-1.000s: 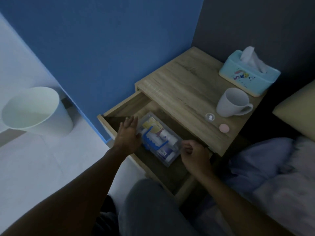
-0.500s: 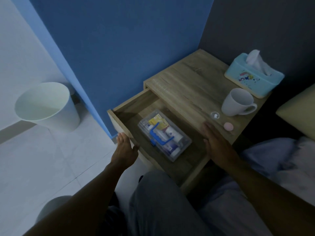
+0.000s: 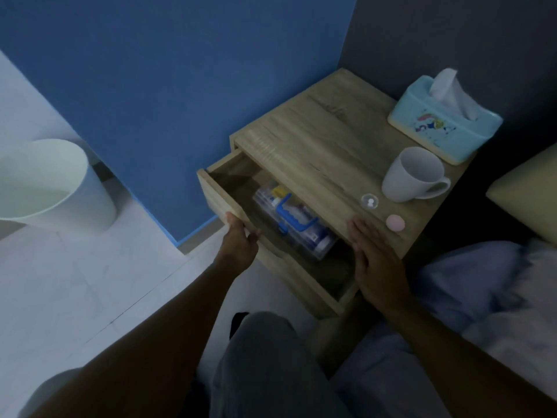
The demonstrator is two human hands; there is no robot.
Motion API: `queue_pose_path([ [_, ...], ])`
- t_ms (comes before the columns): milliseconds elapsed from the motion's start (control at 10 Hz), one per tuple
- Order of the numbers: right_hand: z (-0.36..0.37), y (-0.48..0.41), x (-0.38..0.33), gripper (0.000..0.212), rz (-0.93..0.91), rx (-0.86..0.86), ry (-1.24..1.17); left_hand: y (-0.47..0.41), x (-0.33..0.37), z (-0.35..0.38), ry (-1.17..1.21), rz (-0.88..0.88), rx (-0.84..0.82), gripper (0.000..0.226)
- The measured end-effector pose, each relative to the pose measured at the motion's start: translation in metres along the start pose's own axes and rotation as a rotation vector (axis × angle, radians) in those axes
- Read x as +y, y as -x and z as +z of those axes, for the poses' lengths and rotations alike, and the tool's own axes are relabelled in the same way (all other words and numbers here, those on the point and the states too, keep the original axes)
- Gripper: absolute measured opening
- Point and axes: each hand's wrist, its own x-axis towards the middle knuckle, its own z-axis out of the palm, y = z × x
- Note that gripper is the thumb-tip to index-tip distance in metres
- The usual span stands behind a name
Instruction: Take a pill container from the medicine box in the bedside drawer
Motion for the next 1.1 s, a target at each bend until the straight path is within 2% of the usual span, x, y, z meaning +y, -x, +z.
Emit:
queue_pose_path([
  [400,0.006,-0.002,0.009,0.047,-0.055,0.042,-0.061,-0.052,0.057,0.052,0.081,-0.018,-0.006,0.083],
  [700,0.006,-0.003,0.009,0.048,-0.023,-0.009,-0.049,-0.067,0.071,0.063,0.074,-0.032,-0.036,0.081],
  [800,0.000,-0.006,0.001,0.048,0.027,-0.073,-0.043,-0.056,0.073,0.054,-0.093,-0.008,-0.075,0.067],
  [900,-0.010,-0.011,-0.007,0.053,0.062,-0.165,0.019,-0.033,0.072,0.042,-0.337,0.053,-0.129,0.063],
  [1000,-0.025,-0.014,-0.020,0.070,0.065,-0.333,0.147,-0.003,0.081,0.024,-0.414,0.152,-0.081,0.064],
  [1100,-0.042,-0.011,-0.046,0.073,0.071,-0.375,0.156,0.027,0.101,-0.001,-0.493,0.276,-0.014,0.060],
])
